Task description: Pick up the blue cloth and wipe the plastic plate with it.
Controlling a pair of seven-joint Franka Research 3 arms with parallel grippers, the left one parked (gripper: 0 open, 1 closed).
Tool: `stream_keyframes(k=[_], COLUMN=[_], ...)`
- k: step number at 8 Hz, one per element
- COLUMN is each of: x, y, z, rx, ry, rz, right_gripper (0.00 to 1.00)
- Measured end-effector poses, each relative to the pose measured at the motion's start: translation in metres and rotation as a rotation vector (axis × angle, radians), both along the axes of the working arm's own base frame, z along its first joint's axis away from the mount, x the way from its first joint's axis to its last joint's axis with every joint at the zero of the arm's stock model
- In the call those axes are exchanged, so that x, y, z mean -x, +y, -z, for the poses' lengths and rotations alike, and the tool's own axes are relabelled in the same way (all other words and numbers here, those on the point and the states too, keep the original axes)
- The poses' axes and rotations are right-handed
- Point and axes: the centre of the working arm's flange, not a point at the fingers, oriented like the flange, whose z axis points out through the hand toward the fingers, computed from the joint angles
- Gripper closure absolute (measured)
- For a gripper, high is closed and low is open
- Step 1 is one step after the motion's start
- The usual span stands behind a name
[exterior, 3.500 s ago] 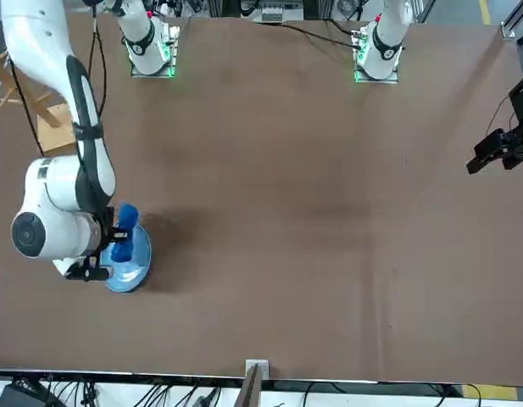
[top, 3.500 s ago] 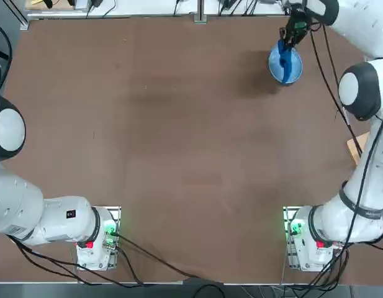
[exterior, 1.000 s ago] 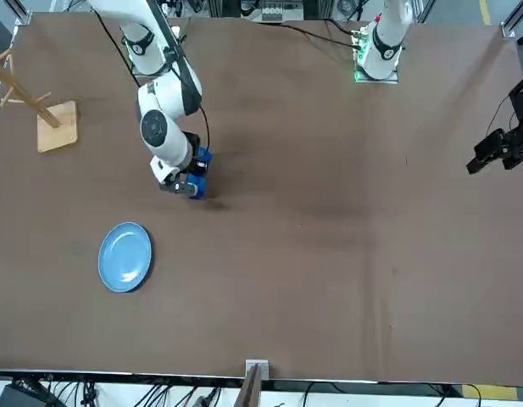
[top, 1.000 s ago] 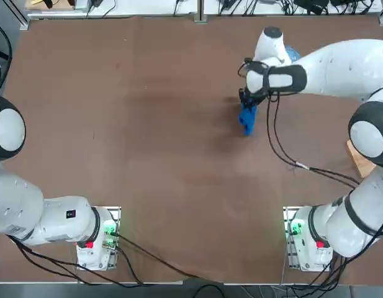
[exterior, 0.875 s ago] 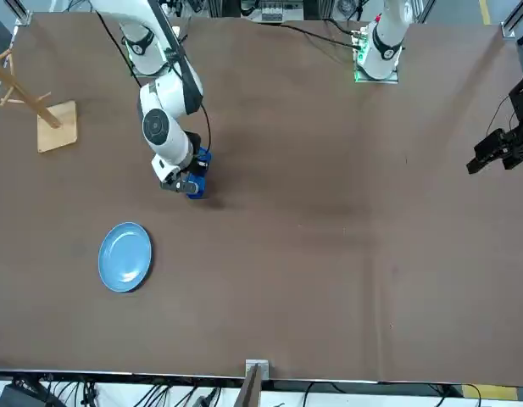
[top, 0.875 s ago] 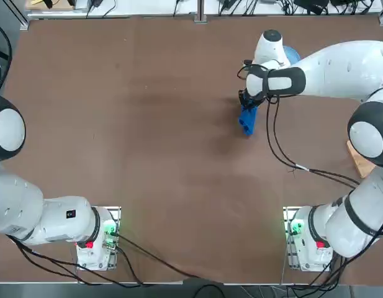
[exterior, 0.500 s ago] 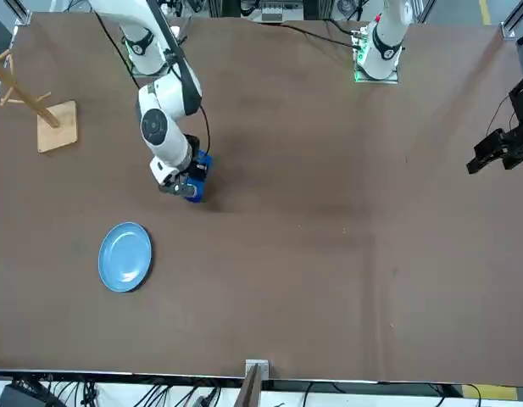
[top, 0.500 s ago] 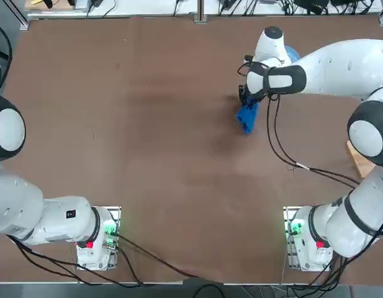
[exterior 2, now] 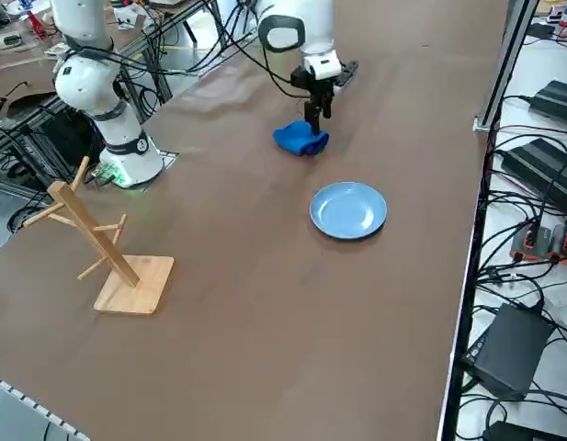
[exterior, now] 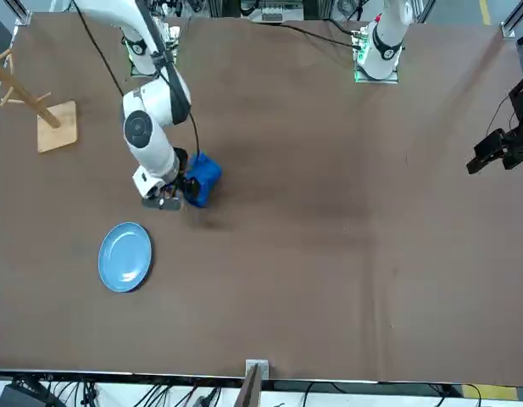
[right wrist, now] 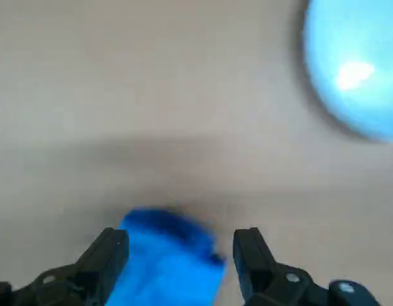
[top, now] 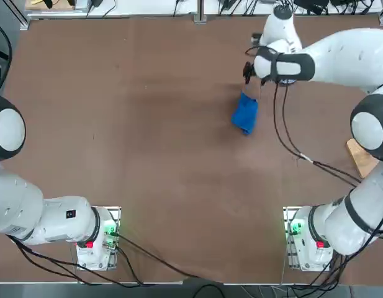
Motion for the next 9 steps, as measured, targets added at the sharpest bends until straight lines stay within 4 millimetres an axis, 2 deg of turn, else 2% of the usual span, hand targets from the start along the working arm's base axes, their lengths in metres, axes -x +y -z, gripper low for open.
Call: stream_keyframes(k=[3,4,5,6,7,9], x=[-0.055,-0.067,-0.077,-0.086,-0.090,-0.085], y=[-0.102,-0.133,-0.154,-0.162,-0.159,-0.152], z=[-0.015,-0.026,-0.048,-0.080,-0.115,-0.170], rx=[0.065,0.075,0.087,0.097,0.102,0.097], ry=[-0.036,-0.016,0.028,0.066,0.081,0.069], rz=[-0.057,-0.048,-0.033,-0.024,-0.020,-0.018], right_gripper=[0.00,0.00,0.00,0.00,0.00,0.00])
